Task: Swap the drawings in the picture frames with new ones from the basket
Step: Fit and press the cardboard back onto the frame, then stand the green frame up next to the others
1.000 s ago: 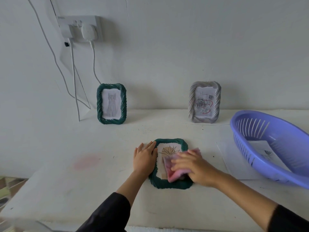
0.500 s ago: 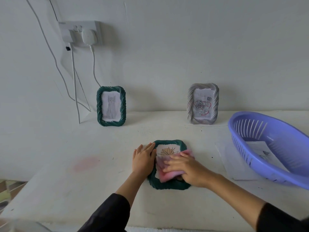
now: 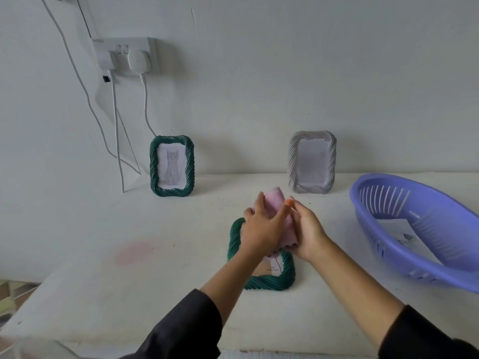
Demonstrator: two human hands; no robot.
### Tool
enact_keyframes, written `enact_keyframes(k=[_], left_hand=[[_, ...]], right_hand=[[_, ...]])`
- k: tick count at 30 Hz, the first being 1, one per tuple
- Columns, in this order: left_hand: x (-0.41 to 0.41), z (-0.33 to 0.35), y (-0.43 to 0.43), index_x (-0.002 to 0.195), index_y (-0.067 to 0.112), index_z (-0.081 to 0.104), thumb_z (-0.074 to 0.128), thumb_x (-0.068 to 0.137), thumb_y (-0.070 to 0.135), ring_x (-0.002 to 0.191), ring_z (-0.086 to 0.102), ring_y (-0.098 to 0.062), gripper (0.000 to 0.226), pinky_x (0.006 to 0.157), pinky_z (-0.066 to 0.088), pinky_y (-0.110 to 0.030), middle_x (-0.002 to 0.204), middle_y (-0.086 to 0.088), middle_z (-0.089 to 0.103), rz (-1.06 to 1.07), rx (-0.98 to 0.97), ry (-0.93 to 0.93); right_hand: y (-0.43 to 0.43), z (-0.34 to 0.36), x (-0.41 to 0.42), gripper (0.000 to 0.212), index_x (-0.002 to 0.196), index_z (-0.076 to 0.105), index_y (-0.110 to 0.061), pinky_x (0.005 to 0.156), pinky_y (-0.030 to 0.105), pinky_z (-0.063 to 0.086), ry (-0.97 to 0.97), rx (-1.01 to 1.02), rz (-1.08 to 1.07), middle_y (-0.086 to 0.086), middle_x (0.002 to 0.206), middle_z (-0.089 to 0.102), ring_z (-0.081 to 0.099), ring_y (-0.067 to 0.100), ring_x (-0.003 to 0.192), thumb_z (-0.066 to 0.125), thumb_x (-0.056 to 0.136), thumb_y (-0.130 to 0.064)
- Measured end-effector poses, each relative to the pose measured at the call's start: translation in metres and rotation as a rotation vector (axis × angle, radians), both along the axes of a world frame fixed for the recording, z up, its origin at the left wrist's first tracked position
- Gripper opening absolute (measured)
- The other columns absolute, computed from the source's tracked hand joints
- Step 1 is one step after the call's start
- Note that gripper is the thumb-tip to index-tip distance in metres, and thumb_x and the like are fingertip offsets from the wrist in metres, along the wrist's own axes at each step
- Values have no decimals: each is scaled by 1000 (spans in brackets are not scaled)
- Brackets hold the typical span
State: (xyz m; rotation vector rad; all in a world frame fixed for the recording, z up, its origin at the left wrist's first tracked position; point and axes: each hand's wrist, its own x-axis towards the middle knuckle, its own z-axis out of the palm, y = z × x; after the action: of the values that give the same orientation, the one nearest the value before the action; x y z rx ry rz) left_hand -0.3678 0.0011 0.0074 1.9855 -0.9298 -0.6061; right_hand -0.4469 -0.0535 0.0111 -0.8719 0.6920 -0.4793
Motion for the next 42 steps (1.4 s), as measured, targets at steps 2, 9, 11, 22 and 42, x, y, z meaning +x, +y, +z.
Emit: enact_keyframes(k=[2, 9, 11, 22, 42], left_hand=[[-2, -2, 0, 146, 39, 13, 50, 77, 68, 131, 39, -37, 84, 109, 35, -46, 144, -13, 30, 21, 14, 53], [45, -6, 34, 142, 39, 22, 50, 82, 57, 108, 54, -35, 69, 90, 50, -41, 133, -12, 36, 55, 114, -360], [77, -7, 51, 143, 39, 21, 52, 81, 56, 111, 50, -36, 71, 89, 49, -43, 136, -12, 32, 146, 226, -515], [149, -60, 99, 147, 41, 11, 26, 87, 68, 138, 20, -30, 67, 113, 16, -50, 153, -4, 14, 131, 593, -609], [66, -47, 49, 114, 16, 62, 58, 84, 32, 113, 54, -29, 35, 98, 47, -41, 126, -7, 56, 48, 209, 23]], right_hand=[[4, -9, 2, 67, 119, 59, -12, 87, 36, 45, -103, 112, 12, 13, 110, 67, 64, 26, 98, 20, 91, -59], [11, -31, -3, 43, 120, 58, -9, 98, 34, 39, 320, -471, -42, 8, 123, 62, 52, 25, 121, 30, 100, -35], [3, -45, -15, 40, 133, 48, -11, 105, 31, 34, 708, -918, -53, 6, 139, 50, 44, 22, 130, 37, 99, -27], [-6, -77, -23, 43, 137, 44, -10, 116, 30, 20, 936, -1193, -8, 3, 151, 34, 27, 16, 141, 37, 98, -26], [20, -48, -4, 14, 72, 59, -11, 62, 32, 48, 712, -649, -293, 7, 72, 62, 58, 23, 68, 70, 80, -12]])
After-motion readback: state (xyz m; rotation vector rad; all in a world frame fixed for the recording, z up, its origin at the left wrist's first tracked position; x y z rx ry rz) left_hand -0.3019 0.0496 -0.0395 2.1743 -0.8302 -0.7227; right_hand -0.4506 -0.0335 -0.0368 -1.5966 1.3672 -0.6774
